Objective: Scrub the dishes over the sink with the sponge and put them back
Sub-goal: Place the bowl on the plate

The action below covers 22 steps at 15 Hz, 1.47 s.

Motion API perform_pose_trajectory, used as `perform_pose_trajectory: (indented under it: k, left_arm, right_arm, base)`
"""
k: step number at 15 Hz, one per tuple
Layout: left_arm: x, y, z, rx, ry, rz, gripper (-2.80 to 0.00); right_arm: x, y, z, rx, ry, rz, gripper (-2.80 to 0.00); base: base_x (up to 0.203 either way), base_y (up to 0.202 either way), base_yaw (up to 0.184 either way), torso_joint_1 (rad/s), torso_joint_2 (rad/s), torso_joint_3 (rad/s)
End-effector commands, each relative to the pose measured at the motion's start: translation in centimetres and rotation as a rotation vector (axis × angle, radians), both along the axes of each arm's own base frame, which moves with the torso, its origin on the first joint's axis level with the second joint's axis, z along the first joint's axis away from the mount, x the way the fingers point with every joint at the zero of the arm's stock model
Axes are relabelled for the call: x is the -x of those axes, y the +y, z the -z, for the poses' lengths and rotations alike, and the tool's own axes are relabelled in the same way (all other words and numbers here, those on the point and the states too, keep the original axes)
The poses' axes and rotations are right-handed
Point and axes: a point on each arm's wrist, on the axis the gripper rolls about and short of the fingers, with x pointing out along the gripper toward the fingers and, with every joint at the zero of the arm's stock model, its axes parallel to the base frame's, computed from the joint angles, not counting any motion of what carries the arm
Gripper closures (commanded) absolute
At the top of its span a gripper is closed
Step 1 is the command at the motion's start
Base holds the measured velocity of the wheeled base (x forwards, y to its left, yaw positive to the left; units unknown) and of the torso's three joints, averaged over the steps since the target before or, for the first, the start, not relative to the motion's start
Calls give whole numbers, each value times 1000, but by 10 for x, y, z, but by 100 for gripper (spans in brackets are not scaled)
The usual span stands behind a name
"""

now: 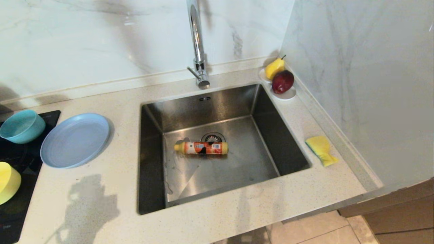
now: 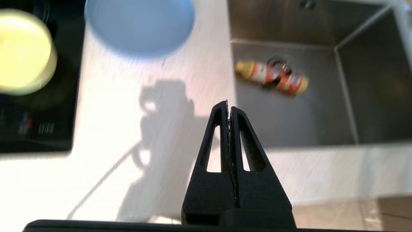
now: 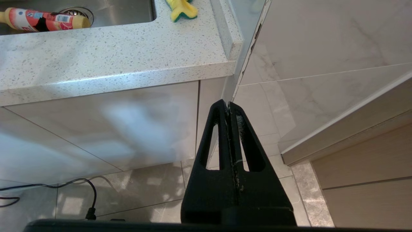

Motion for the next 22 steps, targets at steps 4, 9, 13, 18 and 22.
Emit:
perform_pose_trajectory:
  k: [4, 9, 13, 18, 22]
  left_arm:
    - [42, 0, 73, -4, -98, -5, 0]
    - [40, -1, 125, -58, -104, 42, 0]
    - [23, -1, 147, -145, -194, 46, 0]
    - [22, -1, 147, -165, -236, 52, 0]
    - [22, -2, 147, -149, -243, 50, 0]
  right_arm:
    - [0, 0, 0, 0, 1, 0, 0]
    - [0, 0, 0, 0, 1, 0, 0]
    - [0, 0, 0, 0, 1, 0, 0]
    - [0, 0, 0, 0, 1, 0, 0]
    - [0, 0, 0, -1, 1, 0, 0]
  base:
    - [0, 0, 0, 0, 0, 0]
    - [0, 0, 0, 0, 0, 0]
    - [0, 0, 0, 0, 0, 0]
    - [0, 0, 0, 0, 0, 0]
    - [0, 0, 0, 0, 0, 0]
